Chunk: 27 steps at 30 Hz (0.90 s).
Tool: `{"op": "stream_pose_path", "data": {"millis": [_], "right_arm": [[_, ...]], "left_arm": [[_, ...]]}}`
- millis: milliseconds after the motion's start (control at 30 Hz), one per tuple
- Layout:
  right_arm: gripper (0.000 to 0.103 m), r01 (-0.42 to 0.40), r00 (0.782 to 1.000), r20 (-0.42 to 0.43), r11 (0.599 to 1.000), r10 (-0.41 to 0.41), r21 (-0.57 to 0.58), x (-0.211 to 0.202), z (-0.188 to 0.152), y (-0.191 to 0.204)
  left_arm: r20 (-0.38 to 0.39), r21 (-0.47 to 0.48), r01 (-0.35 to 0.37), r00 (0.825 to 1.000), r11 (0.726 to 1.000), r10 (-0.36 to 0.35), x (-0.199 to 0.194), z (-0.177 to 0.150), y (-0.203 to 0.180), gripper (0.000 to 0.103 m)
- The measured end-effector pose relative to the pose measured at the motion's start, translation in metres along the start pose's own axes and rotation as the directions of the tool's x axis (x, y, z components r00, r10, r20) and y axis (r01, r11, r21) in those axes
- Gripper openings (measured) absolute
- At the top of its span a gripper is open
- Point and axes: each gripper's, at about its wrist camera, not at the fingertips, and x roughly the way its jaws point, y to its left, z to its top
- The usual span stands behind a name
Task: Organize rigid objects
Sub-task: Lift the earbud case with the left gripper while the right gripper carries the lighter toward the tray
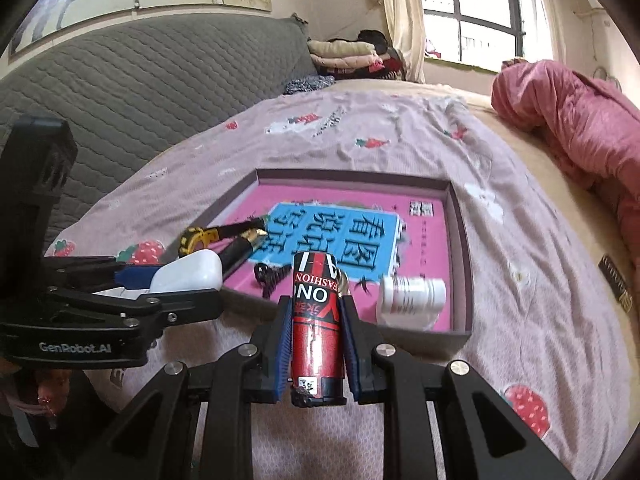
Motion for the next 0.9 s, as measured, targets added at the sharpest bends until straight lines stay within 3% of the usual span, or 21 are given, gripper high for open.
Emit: {"op": "stream_pose_path", "data": {"millis": [900], "right_arm": [[0.023,0.036,0.998,0.059,0.999,-0.036,0.003,0.002,0.031,-0.003]], "left_arm": [[0.082,-0.101,-0.054,0.995,0.993,0.063,-0.004,0.034,0.032,0.061]]}}
